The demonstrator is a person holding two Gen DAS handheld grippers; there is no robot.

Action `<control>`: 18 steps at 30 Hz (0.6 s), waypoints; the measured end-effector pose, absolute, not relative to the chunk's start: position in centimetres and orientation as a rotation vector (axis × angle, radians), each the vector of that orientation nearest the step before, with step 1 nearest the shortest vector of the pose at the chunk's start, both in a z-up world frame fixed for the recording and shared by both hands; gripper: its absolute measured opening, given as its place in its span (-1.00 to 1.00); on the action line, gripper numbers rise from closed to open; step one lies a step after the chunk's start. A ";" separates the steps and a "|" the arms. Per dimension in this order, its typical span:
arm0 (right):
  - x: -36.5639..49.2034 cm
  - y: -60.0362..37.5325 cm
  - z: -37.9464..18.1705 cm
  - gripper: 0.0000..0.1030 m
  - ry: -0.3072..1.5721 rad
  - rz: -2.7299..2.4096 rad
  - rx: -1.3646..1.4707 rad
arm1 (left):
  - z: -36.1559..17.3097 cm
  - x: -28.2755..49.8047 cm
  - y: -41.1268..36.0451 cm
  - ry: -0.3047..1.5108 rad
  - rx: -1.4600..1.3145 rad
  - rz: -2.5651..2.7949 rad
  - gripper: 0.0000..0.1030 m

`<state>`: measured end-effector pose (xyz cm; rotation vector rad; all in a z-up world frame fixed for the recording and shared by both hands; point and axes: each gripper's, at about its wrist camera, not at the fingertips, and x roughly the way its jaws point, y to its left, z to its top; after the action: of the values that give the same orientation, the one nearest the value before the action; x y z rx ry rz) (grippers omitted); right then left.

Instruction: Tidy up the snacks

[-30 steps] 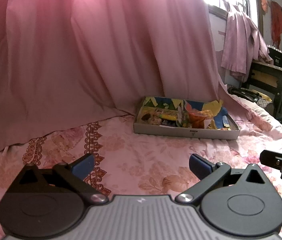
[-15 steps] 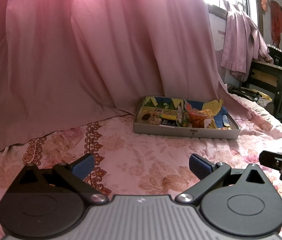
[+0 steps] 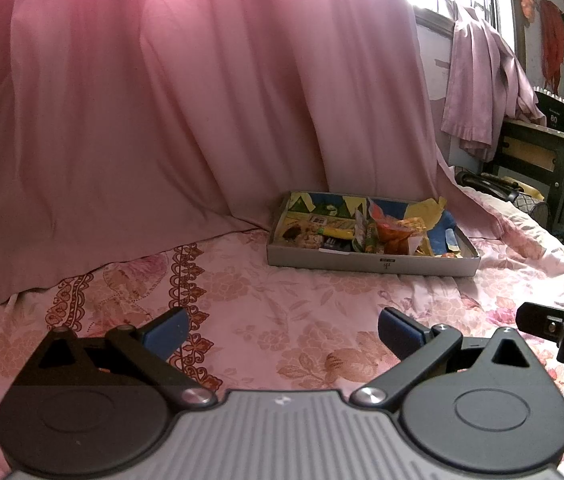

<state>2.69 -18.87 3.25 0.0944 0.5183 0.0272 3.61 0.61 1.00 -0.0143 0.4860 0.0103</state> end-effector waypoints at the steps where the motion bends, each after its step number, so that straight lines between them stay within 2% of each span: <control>1: 2.7 -18.9 3.3 0.99 0.518 0.027 0.094 | 1.0 3.6 0.6 0.486 -0.014 0.011 0.99; 18: 2.8 -18.9 3.1 0.99 0.525 0.031 0.091 | 1.0 3.6 0.6 0.487 -0.013 0.010 0.99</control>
<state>2.78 -18.90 3.14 0.0912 0.5246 0.0307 3.60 0.60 1.03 -0.0133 0.4872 0.0103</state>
